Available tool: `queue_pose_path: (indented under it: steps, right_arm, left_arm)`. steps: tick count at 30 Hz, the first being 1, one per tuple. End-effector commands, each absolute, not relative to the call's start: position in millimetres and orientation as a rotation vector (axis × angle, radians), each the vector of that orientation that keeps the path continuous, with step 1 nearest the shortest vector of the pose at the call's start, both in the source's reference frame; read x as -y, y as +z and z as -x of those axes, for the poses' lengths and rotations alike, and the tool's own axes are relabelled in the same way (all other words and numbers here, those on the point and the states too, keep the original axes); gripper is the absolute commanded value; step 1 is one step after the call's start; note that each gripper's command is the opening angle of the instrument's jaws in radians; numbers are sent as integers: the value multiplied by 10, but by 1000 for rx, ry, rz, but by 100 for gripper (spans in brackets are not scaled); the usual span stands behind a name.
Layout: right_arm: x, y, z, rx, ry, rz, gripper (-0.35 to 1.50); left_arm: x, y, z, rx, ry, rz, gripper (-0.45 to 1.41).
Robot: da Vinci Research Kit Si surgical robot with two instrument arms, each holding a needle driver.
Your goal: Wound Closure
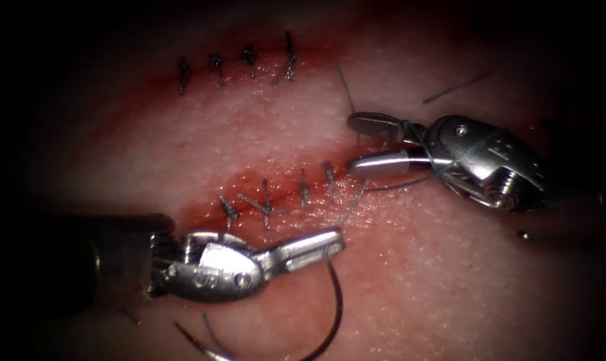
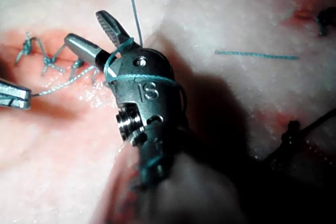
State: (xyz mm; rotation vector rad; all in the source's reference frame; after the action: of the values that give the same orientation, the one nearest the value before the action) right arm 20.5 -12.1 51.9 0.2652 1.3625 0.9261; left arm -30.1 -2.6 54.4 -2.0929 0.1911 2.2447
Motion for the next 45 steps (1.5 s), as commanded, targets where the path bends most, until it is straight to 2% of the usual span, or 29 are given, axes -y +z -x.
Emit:
queue_pose_path:
  steps: [1, 5, 6, 7, 8, 9, 10, 12, 16, 18, 22, 26, 32, 42, 45]
  right_arm:
    - [128, 524, -216, -1344, 991, -284, 2]
    - [132, 524, -219, -1234, 1084, -297, 4]
    - [134, 526, -221, -1154, 1107, -281, 39]
    - [134, 526, -221, -1154, 1107, -281, 39]
    - [134, 526, -222, -1137, 1115, -269, 54]
    - [135, 527, -225, -1100, 1133, -247, 99]
    - [135, 527, -225, -1100, 1133, -247, 99]
    - [136, 527, -231, -1075, 1108, -182, 130]
    - [138, 526, -235, -1057, 1048, -101, 133]
    - [141, 526, -236, -1041, 1024, -62, 130]
    - [152, 530, -240, -996, 1027, 7, 108]
    - [150, 531, -237, -970, 1050, 43, 108]
    - [143, 532, -225, -928, 1090, 87, 98]
    - [121, 559, -229, -911, 1117, 132, 93]
    - [119, 560, -233, -913, 1118, 131, 86]
  left_arm:
    - [31, 550, 311, -187, 2247, 2092, -45]
    - [28, 551, 316, -187, 2243, 2094, -45]
    - [23, 551, 314, -182, 2240, 2098, -45]
    - [23, 551, 314, -182, 2240, 2098, -45]
    - [21, 551, 313, -180, 2239, 2100, -45]
    - [17, 550, 312, -183, 2239, 2089, -45]
    - [17, 550, 312, -183, 2239, 2089, -45]
    - [10, 551, 309, -188, 2239, 2073, -45]
    - [4, 553, 306, -197, 2242, 2055, -45]
    - [0, 554, 305, -204, 2244, 2044, -45]
    - [-9, 560, 302, -221, 2250, 2016, -45]
    - [-13, 562, 304, -227, 2252, 2007, -45]
    - [-19, 564, 307, -232, 2250, 1999, -45]
    - [-40, 569, 311, -240, 2245, 1982, -45]
    - [-47, 573, 307, -240, 2245, 1981, -45]
